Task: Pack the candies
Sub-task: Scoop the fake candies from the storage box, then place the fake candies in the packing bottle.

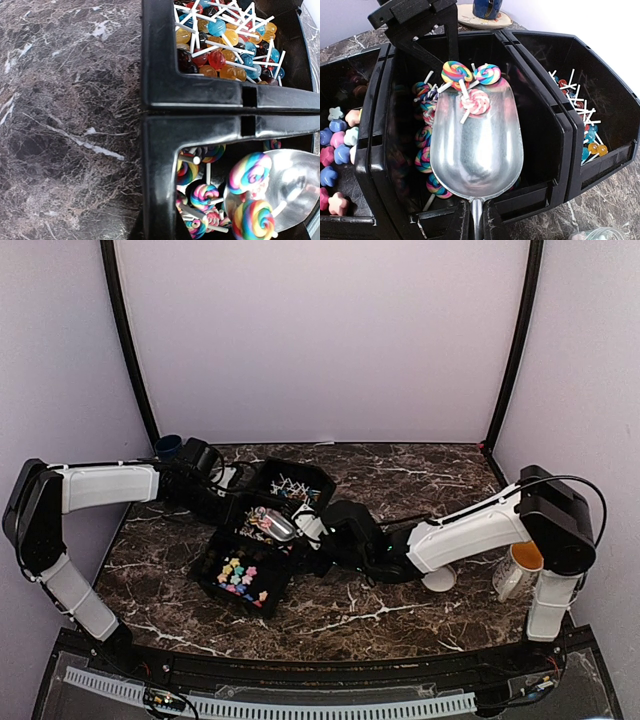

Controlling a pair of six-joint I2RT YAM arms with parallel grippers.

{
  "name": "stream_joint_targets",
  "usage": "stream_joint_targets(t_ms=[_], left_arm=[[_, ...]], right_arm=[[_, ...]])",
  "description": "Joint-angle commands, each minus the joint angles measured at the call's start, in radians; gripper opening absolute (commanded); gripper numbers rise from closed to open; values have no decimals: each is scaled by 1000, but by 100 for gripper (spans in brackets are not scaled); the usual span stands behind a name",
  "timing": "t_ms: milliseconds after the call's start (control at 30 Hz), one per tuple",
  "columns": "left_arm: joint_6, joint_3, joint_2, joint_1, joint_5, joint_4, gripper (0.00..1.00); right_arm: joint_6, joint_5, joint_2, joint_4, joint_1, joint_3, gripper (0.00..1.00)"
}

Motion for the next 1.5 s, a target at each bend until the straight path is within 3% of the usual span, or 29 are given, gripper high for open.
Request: stream_joint_targets(t_ms=[0,633,1000,1167,1467], left_arm=[[-38,58,-80,19,43,109,0],[-38,60,-75,18,50,107,0],[-38,61,-75,18,53,105,0],[-34,65,-71,18,46,95,0],[-25,75,-60,19,51,82,0]], right_arm=[[22,18,-49,28,-21,-69,0],[-29,-79,-108,388,-41,-271,0],[-71,-40,-209,418,-42,-317,0],[-79,-5,-274,284,-44,-296,0],[-39,96,-529,-51,-83,-313,0]])
